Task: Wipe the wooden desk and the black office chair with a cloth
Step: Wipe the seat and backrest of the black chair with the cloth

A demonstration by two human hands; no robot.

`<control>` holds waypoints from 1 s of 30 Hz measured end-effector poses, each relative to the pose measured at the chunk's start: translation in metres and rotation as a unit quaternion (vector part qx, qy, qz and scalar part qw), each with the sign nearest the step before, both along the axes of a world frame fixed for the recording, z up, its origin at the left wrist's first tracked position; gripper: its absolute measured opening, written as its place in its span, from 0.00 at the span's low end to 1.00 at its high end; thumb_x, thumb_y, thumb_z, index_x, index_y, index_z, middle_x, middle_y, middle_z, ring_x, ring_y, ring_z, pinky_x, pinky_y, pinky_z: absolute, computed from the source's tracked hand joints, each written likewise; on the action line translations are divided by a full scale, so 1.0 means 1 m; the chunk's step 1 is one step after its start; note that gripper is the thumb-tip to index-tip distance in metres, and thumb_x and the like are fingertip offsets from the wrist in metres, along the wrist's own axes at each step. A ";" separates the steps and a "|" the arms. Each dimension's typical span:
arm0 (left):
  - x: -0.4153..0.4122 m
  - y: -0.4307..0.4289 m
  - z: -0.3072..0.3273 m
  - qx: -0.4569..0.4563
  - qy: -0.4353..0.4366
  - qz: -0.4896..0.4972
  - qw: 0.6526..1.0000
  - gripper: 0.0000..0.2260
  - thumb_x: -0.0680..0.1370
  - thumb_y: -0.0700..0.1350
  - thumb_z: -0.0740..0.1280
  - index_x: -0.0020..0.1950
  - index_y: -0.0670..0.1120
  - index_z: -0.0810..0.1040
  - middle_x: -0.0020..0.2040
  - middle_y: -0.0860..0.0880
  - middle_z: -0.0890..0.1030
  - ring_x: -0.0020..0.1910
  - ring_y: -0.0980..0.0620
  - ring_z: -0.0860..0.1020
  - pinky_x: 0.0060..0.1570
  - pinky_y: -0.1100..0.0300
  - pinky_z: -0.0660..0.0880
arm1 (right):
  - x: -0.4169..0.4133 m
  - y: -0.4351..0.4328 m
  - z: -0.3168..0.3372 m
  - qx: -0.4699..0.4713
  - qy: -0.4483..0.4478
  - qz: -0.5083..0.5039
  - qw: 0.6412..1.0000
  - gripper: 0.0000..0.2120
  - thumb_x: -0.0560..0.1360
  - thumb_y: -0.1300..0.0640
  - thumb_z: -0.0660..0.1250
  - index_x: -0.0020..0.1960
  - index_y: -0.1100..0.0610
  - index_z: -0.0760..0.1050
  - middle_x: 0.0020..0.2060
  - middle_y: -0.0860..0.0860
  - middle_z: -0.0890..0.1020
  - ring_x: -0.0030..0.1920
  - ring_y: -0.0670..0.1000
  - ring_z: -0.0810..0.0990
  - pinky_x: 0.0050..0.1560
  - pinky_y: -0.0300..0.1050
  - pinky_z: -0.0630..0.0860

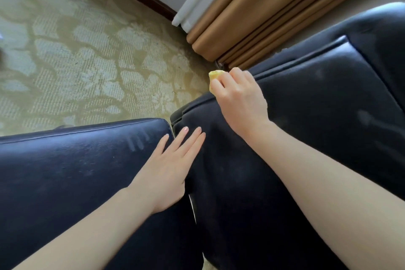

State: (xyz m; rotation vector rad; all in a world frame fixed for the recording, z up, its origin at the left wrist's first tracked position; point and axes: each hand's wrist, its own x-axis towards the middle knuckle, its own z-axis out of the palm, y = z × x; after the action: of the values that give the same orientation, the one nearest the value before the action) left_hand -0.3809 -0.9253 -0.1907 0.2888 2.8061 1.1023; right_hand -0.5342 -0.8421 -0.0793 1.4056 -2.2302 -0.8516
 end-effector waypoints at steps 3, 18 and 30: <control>0.001 -0.016 -0.009 -0.015 -0.016 0.024 0.999 0.40 0.76 0.36 0.53 0.66 0.52 0.20 0.72 0.55 0.26 0.72 0.53 0.28 0.72 0.52 0.34 | 0.005 -0.007 -0.028 0.056 -0.011 0.015 0.998 0.08 0.76 0.64 0.61 0.42 0.56 0.77 0.39 0.51 0.80 0.39 0.51 0.76 0.42 0.44 0.72; 0.013 -0.001 -0.019 -0.052 -0.057 0.008 0.997 0.33 0.78 0.39 0.53 0.77 0.47 0.38 0.76 0.50 0.31 0.74 0.51 0.31 0.73 0.51 0.38 | 0.073 0.055 -0.097 0.229 -0.105 0.037 0.967 0.02 0.68 0.54 0.70 0.38 0.49 0.81 0.34 0.44 0.80 0.38 0.46 0.77 0.41 0.38 0.72; 0.012 0.029 0.031 0.032 -0.049 -0.005 0.998 0.35 0.77 0.35 0.53 0.77 0.47 0.36 0.77 0.52 0.34 0.75 0.54 0.34 0.74 0.53 0.40 | 0.156 0.140 -0.012 0.234 -0.202 0.028 0.951 0.07 0.64 0.60 0.72 0.30 0.53 0.76 0.31 0.47 0.76 0.37 0.49 0.77 0.36 0.39 0.70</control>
State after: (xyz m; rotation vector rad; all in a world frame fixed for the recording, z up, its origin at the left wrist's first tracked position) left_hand -0.3693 -0.8962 -0.1594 0.2485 2.6857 1.1725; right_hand -0.3780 -0.7016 -0.0909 2.0062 -2.3554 -1.2250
